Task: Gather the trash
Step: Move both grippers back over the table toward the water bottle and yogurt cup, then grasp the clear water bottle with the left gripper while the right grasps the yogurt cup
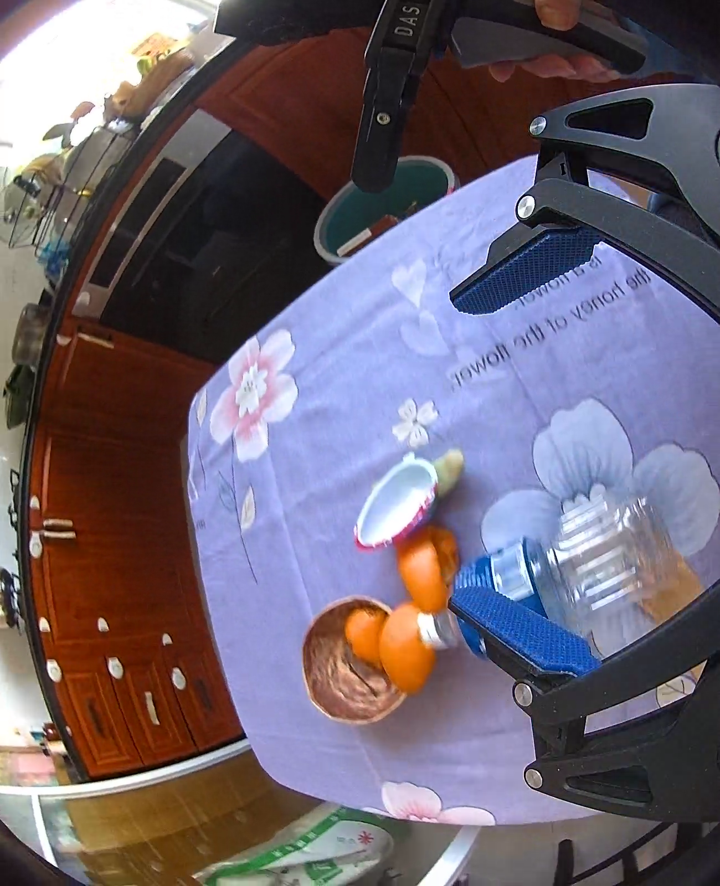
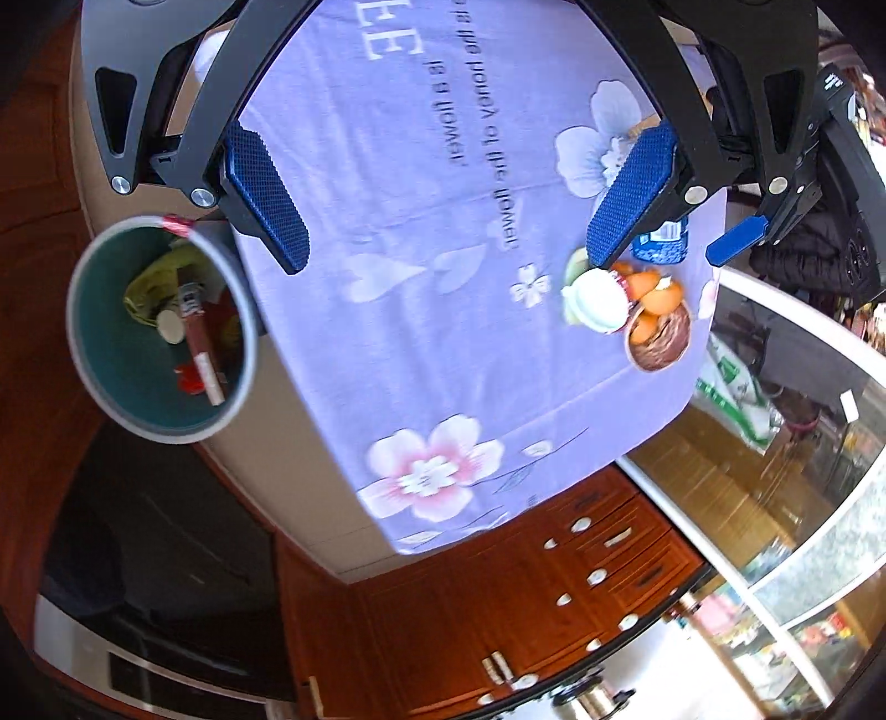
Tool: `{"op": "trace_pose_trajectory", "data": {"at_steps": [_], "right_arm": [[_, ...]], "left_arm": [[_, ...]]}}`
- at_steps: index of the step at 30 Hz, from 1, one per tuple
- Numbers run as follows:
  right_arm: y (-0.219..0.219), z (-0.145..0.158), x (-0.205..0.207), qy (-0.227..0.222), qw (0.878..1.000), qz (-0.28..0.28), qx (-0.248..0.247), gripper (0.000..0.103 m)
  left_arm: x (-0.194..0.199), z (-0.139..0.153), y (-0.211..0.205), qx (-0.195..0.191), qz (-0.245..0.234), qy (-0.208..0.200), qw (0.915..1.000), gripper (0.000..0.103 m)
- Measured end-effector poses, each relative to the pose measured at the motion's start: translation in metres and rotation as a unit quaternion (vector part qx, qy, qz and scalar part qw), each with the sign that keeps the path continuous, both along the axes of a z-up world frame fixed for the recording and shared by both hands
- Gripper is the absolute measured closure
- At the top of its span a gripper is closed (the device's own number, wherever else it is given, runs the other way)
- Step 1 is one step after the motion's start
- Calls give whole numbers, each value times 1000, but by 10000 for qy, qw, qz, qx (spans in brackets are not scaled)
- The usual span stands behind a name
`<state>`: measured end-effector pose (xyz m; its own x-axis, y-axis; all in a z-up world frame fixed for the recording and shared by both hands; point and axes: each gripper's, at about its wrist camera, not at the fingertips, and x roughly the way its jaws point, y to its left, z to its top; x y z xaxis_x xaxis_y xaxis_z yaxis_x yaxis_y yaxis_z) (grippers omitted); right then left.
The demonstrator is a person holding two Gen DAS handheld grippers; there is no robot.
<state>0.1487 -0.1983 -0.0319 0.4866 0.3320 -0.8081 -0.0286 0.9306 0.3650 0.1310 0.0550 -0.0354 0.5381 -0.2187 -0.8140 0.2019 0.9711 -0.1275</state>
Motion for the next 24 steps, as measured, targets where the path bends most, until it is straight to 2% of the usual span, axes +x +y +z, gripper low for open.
{"op": "trace_pose_trajectory", "data": {"at_steps": [7,24], "right_arm": [[42,-14,4,199,9993,304,-87,7],[78,-39,27,534,9961,598,-358,7]], "left_arm": [[-1,-32,52,-33,480,372,9981,4],[5,-68,69,-333,463,781,9953,4]]}}
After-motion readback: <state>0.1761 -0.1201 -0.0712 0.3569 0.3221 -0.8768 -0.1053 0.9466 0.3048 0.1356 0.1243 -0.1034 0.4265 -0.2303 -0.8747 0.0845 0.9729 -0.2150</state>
